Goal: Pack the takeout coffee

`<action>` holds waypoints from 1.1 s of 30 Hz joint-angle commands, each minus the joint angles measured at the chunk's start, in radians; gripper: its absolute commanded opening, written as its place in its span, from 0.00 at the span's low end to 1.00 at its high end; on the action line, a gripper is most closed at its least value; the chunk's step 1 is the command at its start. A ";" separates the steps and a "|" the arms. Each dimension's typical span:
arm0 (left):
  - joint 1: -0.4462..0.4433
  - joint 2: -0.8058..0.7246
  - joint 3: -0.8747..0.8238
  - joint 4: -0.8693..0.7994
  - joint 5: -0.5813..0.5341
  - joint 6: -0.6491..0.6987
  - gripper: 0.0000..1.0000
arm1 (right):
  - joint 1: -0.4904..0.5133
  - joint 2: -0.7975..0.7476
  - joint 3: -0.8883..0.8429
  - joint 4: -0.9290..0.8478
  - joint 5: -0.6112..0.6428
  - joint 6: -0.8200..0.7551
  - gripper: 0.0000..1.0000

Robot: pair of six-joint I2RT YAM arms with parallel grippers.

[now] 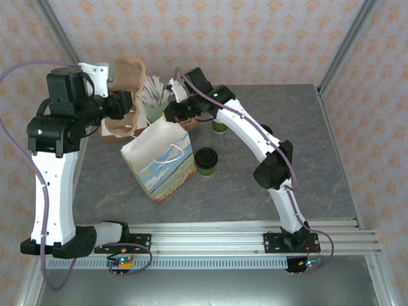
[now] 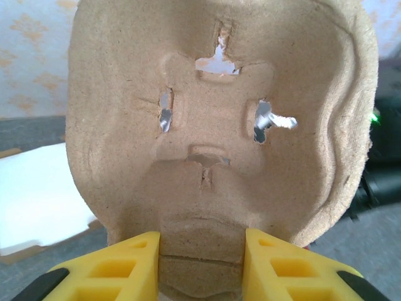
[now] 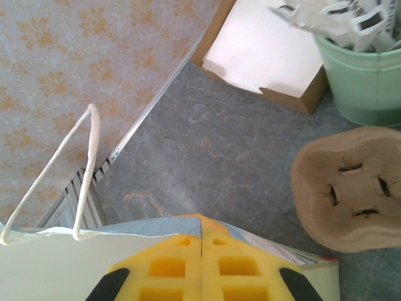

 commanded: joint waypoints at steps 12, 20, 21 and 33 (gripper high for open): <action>-0.097 -0.044 -0.110 -0.134 0.055 0.046 0.34 | -0.067 0.070 0.112 -0.035 -0.054 -0.025 0.23; -0.110 -0.027 -0.113 -0.126 0.056 0.084 0.34 | -0.087 0.018 0.109 -0.033 -0.057 -0.007 0.57; -0.109 -0.027 -0.113 -0.119 0.046 0.088 0.34 | -0.087 0.011 0.106 -0.033 -0.059 -0.004 0.60; -0.113 -0.010 -0.147 -0.042 0.113 0.169 0.33 | -0.112 -0.102 0.074 -0.034 -0.087 0.029 0.77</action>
